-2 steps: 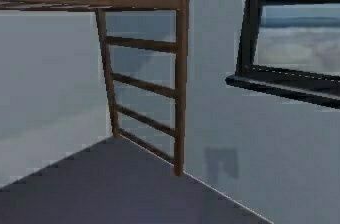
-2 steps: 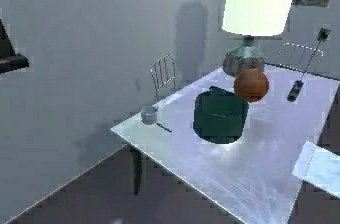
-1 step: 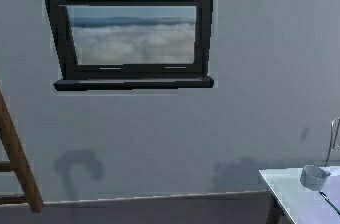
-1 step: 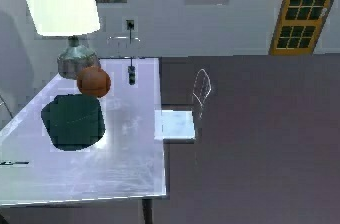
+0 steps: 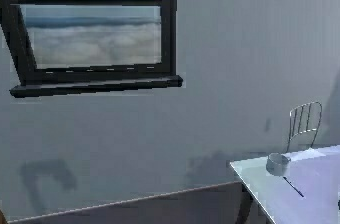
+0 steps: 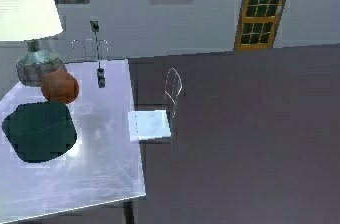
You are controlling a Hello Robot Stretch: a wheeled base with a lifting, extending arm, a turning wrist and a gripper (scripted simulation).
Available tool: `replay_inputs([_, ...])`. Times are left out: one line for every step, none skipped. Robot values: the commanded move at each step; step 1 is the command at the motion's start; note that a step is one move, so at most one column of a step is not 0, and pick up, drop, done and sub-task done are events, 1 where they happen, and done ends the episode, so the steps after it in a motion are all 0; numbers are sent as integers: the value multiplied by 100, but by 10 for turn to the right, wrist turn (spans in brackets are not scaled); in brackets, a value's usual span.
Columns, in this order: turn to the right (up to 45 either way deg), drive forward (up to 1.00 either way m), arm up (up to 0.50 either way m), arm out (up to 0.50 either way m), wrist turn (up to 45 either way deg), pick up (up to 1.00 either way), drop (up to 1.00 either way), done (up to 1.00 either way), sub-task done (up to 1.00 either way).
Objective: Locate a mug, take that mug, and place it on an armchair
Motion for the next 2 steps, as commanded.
replay_inputs([0,60,0,0,0,0,0,0,0])
replay_inputs([-240,0,0,0,0,0,0,0,0])
